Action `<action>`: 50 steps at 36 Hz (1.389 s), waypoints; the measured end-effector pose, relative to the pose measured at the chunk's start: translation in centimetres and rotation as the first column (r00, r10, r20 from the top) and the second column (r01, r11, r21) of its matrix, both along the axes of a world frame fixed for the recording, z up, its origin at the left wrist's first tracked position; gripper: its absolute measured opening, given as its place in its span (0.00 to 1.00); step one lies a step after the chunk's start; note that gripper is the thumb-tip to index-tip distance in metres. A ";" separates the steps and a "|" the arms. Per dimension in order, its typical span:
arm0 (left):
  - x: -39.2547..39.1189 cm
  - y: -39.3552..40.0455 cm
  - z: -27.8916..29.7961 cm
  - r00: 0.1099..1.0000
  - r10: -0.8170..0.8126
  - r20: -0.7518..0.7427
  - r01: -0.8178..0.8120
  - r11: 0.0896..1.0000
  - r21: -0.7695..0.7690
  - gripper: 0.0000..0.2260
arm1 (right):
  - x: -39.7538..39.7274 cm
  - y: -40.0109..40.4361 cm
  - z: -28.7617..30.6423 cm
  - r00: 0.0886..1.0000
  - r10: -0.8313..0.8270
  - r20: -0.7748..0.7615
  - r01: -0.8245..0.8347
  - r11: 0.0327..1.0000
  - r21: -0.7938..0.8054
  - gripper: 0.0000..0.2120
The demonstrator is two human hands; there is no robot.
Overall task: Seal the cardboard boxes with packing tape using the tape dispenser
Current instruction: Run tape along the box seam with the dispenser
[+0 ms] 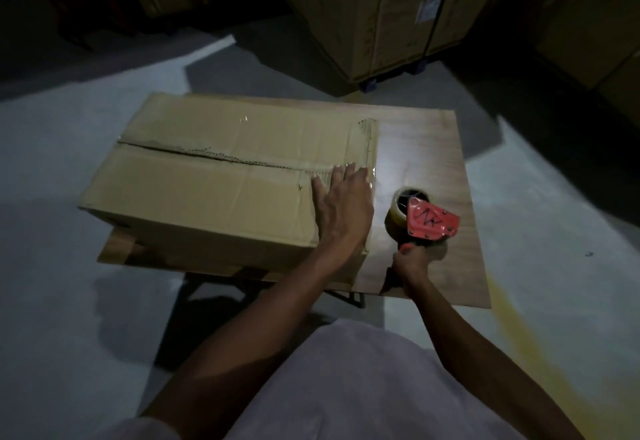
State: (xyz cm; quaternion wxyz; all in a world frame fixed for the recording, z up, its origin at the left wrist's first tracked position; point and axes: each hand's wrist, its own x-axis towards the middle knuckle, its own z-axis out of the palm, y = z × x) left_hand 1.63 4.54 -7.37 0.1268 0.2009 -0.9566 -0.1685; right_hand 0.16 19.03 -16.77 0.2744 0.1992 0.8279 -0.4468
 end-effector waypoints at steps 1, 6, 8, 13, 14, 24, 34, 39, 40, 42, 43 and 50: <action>0.0 -0.1 0.0 1.000 0.000 0.002 0.000 1.000 0.003 0.17 | -0.1 0.2 0.5 0.998 -0.002 0.063 0.005 0.999 -0.046 0.11; -0.1 -0.6 0.3 0.996 -0.027 0.083 0.025 1.000 0.017 0.19 | -1.7 1.2 3.0 0.987 0.140 0.083 -0.141 0.990 0.011 0.04; -0.2 -0.9 0.4 0.994 -0.035 0.107 0.034 0.999 0.011 0.20 | -2.4 1.7 4.6 0.986 0.161 0.045 -0.163 0.986 0.035 0.09; -0.2 -2.0 1.0 0.980 -0.097 0.174 0.104 0.994 -0.032 0.21 | -3.3 0.7 8.8 0.953 0.163 -0.256 -0.197 0.974 -0.114 0.16; -0.2 -2.3 0.9 0.976 -0.107 0.191 0.117 0.992 -0.039 0.21 | -3.2 0.0 9.5 0.941 0.129 -0.312 -0.193 0.964 -0.184 0.17; -0.7 -2.8 1.3 0.957 -0.147 0.252 0.147 0.989 0.020 0.21 | -1.7 -7.6 8.1 0.998 0.021 -0.058 -0.055 0.731 -0.681 0.28; 0.0 -4.0 1.2 0.942 -0.215 0.256 0.230 0.973 -0.029 0.21 | -4.1 -7.3 9.3 0.999 0.024 -0.025 -0.033 0.859 -0.511 0.45; -0.4 -4.7 1.9 0.922 -0.262 0.286 0.297 0.951 -0.087 0.22 | -2.7 -8.5 9.7 0.995 0.059 -0.082 -0.096 0.793 -0.602 0.50; -0.5 -4.9 2.0 0.914 -0.276 0.297 0.314 0.945 -0.087 0.22 | -2.6 -8.8 9.3 0.994 0.062 -0.085 -0.101 0.795 -0.599 0.50; -0.8 -5.3 2.3 0.900 -0.309 0.308 0.342 0.938 -0.058 0.22 | -3.3 -9.0 8.3 0.995 0.069 -0.065 -0.094 0.821 -0.563 0.47; -0.9 -5.5 2.4 0.895 -0.326 0.303 0.353 0.935 -0.037 0.22 | -3.9 -8.9 8.1 0.996 0.073 -0.058 -0.092 0.836 -0.541 0.45; 0.3 -7.6 2.1 0.871 -0.469 0.145 0.443 0.878 0.181 0.21 | -5.5 -9.0 10.0 0.997 0.068 -0.027 -0.073 0.893 -0.443 0.50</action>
